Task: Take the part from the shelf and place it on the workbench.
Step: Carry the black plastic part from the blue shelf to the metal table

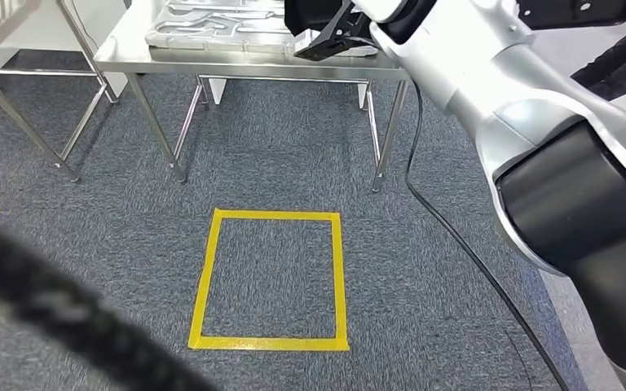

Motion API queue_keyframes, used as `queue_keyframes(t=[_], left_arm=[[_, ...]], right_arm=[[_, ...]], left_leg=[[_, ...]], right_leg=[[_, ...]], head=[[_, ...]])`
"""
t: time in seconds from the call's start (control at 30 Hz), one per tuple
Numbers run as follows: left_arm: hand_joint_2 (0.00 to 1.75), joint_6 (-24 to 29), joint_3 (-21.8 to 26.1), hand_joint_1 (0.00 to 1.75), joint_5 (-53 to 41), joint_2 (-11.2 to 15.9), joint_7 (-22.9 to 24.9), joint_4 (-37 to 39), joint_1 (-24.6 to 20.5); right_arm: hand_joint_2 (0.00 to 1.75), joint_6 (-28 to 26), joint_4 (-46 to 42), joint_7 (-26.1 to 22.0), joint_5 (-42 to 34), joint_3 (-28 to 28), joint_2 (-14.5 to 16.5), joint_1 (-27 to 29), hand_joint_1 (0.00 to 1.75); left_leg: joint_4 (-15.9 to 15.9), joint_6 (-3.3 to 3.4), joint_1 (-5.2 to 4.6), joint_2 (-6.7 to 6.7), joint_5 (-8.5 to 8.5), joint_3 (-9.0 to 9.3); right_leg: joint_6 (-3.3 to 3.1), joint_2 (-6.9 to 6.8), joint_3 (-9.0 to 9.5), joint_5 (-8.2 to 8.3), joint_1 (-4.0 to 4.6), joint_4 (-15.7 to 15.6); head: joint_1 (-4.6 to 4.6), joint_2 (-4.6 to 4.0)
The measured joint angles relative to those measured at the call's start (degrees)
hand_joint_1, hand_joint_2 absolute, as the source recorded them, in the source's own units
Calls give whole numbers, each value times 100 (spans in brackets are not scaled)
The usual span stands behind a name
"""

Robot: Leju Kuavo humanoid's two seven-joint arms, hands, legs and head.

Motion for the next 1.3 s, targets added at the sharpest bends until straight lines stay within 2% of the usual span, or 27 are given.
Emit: queue_keyframes(t=[0.07,0.13,0.17,0.2,0.23,0.27,0.3,0.33,0.37,0.4,0.43,0.47,0.53,0.57,0.6,0.67,0.73,0.77,0.83,0.87,0.9,0.93,1.0,1.03,1.07,1.13,1.3], left_arm=[[175,5,1,0,20,-5,-7,0,-12],[175,8,2,0,25,-7,-9,0,-32],[175,10,2,0,26,-7,-9,0,-36],[175,11,2,0,27,-8,-9,0,-39],[175,9,2,0,36,-8,-9,0,-41],[175,7,2,0,49,-8,-7,0,-38],[175,3,2,0,63,-8,-4,0,-28],[175,-2,2,0,80,-9,1,0,-14],[175,-7,2,0,97,-9,4,0,2],[175,-10,2,0,110,-10,8,0,19],[175,-16,2,0,123,-10,10,0,35],[175,-20,3,0,133,-10,11,0,53],[175,-27,9,0,148,0,11,0,96],[175,-31,13,0,155,-1,11,0,104],[175,-33,15,0,161,-4,10,1,99],[175,-36,17,0,166,-23,7,1,56],[175,-31,19,0,170,-33,1,1,33],[175,-28,20,0,174,-37,0,0,27],[175,-30,21,0,185,-42,-4,0,11],[175,-34,22,0,189,-45,-6,0,9],[175,-38,22,0,193,-48,-8,0,13],[175,-39,23,0,196,-50,-9,0,22],[175,-41,23,0,198,-62,-13,0,44],[175,-41,23,0,199,-72,-15,0,52],[175,-42,24,0,199,-81,-19,0,53],[175,-42,25,0,199,-89,-25,0,47],[175,-43,26,0,201,-87,-26,0,35]], right_arm=[[175,-10,39,-2,-1,37,-10,1,175],[175,-18,61,0,-1,57,-8,-10,175],[175,-18,67,4,-2,58,-5,-17,175],[175,-20,75,8,-2,59,-2,-25,175],[175,-22,82,9,-2,62,3,-26,175],[175,-23,89,9,-2,67,11,-4,175],[175,-23,97,8,-2,72,18,37,175],[175,-21,104,5,-3,78,23,89,175],[175,-16,112,3,-4,83,26,137,175],[175,-10,120,1,-5,86,29,167,175],[175,-3,127,0,-7,88,32,180,175],[175,6,134,-1,-8,94,34,189,175],[175,28,166,-7,-8,143,15,231,175],[175,42,182,-17,-10,175,10,253,175],[175,52,197,-28,-11,201,-1,261,175],[175,69,197,-49,-18,217,1,213,175],[175,88,193,-61,-23,219,-20,135,175],[175,97,192,-67,-26,221,-29,117,175],[175,108,194,-81,-36,234,-38,148,175],[175,113,198,-90,-42,245,-41,192,175],[175,116,204,-97,-46,256,-45,230,175],[175,119,210,-101,-50,265,-49,253,175],[175,120,217,-103,-55,278,-51,244,175],[175,120,218,-103,-59,282,-51,229,175],[175,119,218,-103,-63,287,-50,215,175],[175,119,218,-104,-71,297,-45,194,175],[175,121,233,-103,-74,315,-44,131,175]], left_leg=[[-70,-94,1,25,-123,123],[-126,-182,-2,40,-110,241],[-37,-209,6,37,-46,246],[215,-221,15,18,68,152],[570,-222,21,-4,142,-48],[977,-214,22,-27,145,-327],[1323,-209,12,-46,18,-620],[1523,-202,-5,-55,-237,-875],[1572,-191,-25,-58,-536,-1080],[1484,-170,-46,-60,-773,-1243],[1276,-131,-70,-65,-822,-1364],[968,-67,-93,-77,-571,-1457],[326,72,-159,-143,618,-1549],[136,119,-191,-178,1118,-1559],[69,149,-224,-203,1396,-1556],[61,201,-241,-206,1359,-1508],[-20,257,-214,-195,1291,-1395],[-61,270,-197,-188,1253,-1330],[-79,277,-182,-179,1169,-1230],[-75,271,-176,-177,1125,-1188],[-65,262,-170,-180,1082,-1148],[-54,249,-167,-188,1041,-1110],[-35,216,-167,-203,970,-1037],[-26,193,-173,-213,942,-1013],[-14,173,-177,-218,917,-998],[5,149,-185,-223,883,-989],[-4,111,-178,-189,855,-958]], right_leg=[[-67,-28,118,191,50,-421],[-194,14,197,56,81,-466],[-246,31,278,4,77,-489],[-297,43,377,-61,70,-517],[-337,61,489,-122,66,-546],[-365,80,604,-186,72,-582],[-383,100,729,-258,82,-619],[-391,125,862,-332,96,-659],[-397,148,1000,-410,113,-694],[-399,167,1140,-496,131,-719],[-400,185,1276,-590,155,-734],[-401,198,1407,-695,179,-742],[-386,235,1611,-904,217,-729],[-357,257,1663,-989,219,-720],[-318,276,1687,-1050,198,-718],[-235,283,1729,-1142,167,-748],[-163,227,1658,-1293,157,-532],[-123,192,1501,-1419,146,-231],[-40,141,966,-1639,113,584],[-13,131,719,-1643,98,869],[-1,122,553,-1524,87,955],[-7,113,491,-1287,82,812],[-66,90,631,-668,98,57],[-106,79,737,-460,116,-301],[-140,71,820,-349,132,-545],[-173,75,884,-346,152,-684],[-217,118,892,-375,164,-665]], head=[[3,0],[4,0],[4,0],[3,0],[3,0],[3,0],[3,0],[3,0],[3,0],[4,0],[4,0],[4,0],[4,0],[5,-3],[0,-6],[-9,-11],[-12,-11],[-11,-11],[-11,-11],[-11,-11],[-11,-11],[-11,-11],[-11,-11],[-11,-11],[-12,-11],[-13,-11],[-13,-11]])
